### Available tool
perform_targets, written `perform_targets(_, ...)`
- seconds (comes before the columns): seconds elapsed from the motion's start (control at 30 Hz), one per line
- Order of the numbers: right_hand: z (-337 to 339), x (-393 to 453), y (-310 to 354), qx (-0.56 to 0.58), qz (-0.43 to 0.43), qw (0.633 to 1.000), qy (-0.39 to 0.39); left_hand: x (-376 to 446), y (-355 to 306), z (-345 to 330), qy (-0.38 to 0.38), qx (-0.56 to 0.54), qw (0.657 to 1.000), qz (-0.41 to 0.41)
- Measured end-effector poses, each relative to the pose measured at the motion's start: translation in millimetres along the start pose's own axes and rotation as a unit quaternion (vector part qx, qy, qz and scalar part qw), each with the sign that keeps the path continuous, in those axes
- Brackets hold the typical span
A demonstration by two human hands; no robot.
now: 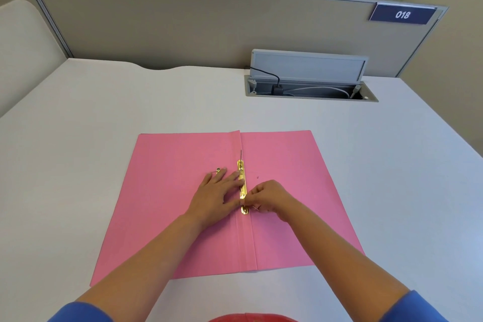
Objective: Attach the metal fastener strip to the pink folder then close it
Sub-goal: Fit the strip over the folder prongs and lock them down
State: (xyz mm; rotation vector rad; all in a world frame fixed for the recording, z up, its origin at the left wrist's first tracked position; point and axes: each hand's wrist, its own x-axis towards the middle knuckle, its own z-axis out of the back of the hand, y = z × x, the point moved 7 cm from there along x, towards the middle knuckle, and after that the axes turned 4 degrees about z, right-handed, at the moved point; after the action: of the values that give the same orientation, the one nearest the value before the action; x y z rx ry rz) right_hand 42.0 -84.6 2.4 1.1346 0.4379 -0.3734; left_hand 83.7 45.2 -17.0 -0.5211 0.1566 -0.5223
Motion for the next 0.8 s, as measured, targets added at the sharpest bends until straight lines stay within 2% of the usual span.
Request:
perform_targets(0.13, -0.1, -5.3, -10.9, 0.016, 0.043, 0.997, -0.054, 1.9, -0.3, -0.2, 0.009, -0.009, 1.0, 0.011)
perform_targets(0.33, -5.3, -20.8, -9.9, -0.164, 0.118, 0.966, -0.158, 1.9, 1.8, -0.8, 0.012, -0.02, 1.0, 0.018)
perform_targets(0.53, -18.9, -28.9, -10.3, -0.286, 0.156, 0.933, -0.155, 1.7, 3.8, -2.2, 0.017, -0.037, 0.999, 0.021)
perform_targets(0.8, -29.1, -31.8, -1.5, -0.349, 0.15, 0.915, -0.133, 3.3, 4.0, -2.6, 0.023, -0.037, 0.999, 0.025)
